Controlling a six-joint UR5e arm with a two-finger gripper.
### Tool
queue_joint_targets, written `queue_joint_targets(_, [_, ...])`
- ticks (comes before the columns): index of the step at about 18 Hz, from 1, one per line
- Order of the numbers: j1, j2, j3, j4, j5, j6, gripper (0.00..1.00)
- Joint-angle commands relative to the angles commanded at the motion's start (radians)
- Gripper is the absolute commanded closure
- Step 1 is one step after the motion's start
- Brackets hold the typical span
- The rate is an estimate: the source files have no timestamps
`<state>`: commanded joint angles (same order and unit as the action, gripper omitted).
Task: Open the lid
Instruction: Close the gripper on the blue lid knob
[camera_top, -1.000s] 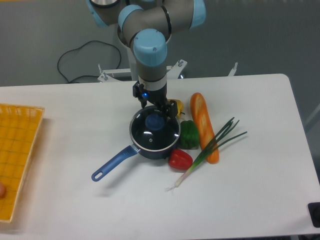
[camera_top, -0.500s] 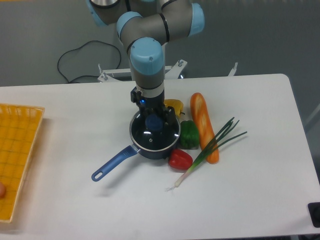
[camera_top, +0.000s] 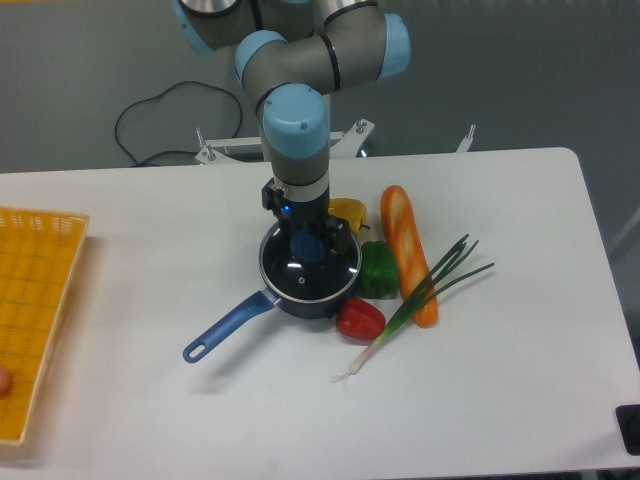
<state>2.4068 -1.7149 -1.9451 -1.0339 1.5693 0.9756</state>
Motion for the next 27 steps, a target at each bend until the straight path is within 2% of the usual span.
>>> queue_joint_targets(5, [0.000, -0.008, 0.002, 0.006, 0.000, 0.002, 0.04])
queue_joint_targets(20, [0.005, -0.006, 0.006, 0.006, 0.000, 0.012, 0.39])
queue_joint_targets(27, [0.008, -0.006, 0.018, 0.003, 0.000, 0.015, 0.41])
